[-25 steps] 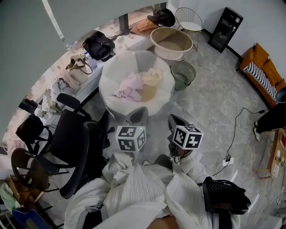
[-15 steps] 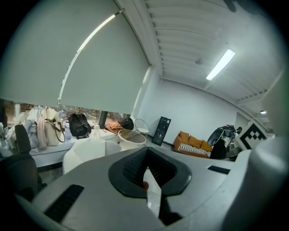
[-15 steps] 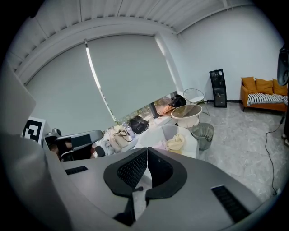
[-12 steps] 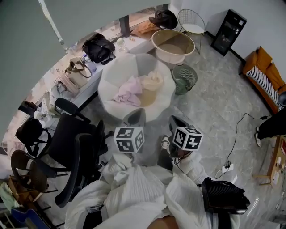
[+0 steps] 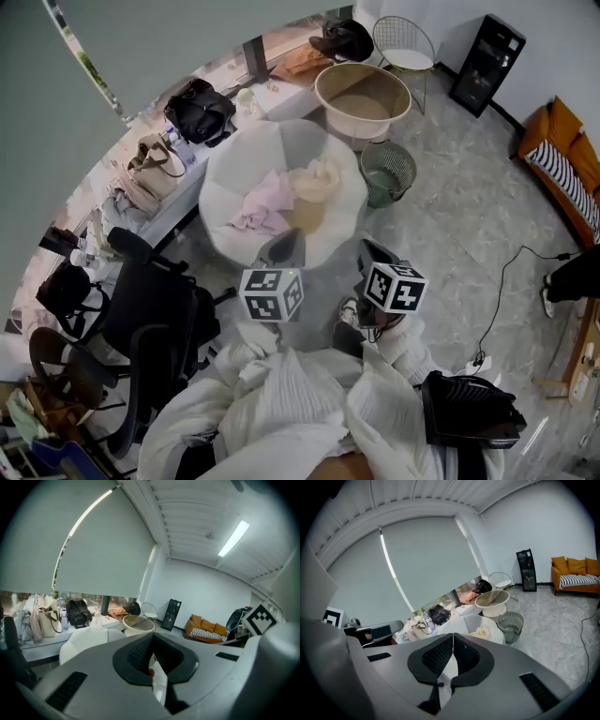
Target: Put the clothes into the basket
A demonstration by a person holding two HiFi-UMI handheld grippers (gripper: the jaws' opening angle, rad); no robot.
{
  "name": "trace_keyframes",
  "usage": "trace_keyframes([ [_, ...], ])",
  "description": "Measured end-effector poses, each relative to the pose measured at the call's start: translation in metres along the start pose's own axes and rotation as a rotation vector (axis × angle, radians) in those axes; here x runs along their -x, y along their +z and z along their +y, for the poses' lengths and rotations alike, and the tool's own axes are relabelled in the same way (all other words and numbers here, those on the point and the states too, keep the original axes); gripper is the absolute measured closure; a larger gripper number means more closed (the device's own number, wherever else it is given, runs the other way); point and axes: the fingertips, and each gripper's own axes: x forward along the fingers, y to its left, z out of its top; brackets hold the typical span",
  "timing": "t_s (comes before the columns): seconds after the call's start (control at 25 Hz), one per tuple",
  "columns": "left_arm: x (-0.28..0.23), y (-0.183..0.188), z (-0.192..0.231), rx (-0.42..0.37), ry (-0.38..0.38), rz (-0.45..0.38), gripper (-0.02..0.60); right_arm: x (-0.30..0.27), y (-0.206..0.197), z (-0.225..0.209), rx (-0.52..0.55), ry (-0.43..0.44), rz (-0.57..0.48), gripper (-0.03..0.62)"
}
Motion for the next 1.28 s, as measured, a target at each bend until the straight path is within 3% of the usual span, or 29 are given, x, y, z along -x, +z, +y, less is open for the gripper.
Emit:
trace_keyframes([
  [0.64,-0.141,0.042,-0.04,0.006,0.047,0.005,0.575,-0.063,0.102,-0.097,0.051,0.066,0.033,0.569],
  [1.04,-0.193,0.042,-0.068,-0.033,0.035,0.06,0.575,-0.081,0.124,-0.143,0.007,0.066,0.039,0.569],
  [1.28,-0.221,0.042,-0.06,-0.031,0.034,0.083,0.575,-0.102,0.132,-0.16,-0.019,0.052,0.049,0.569],
])
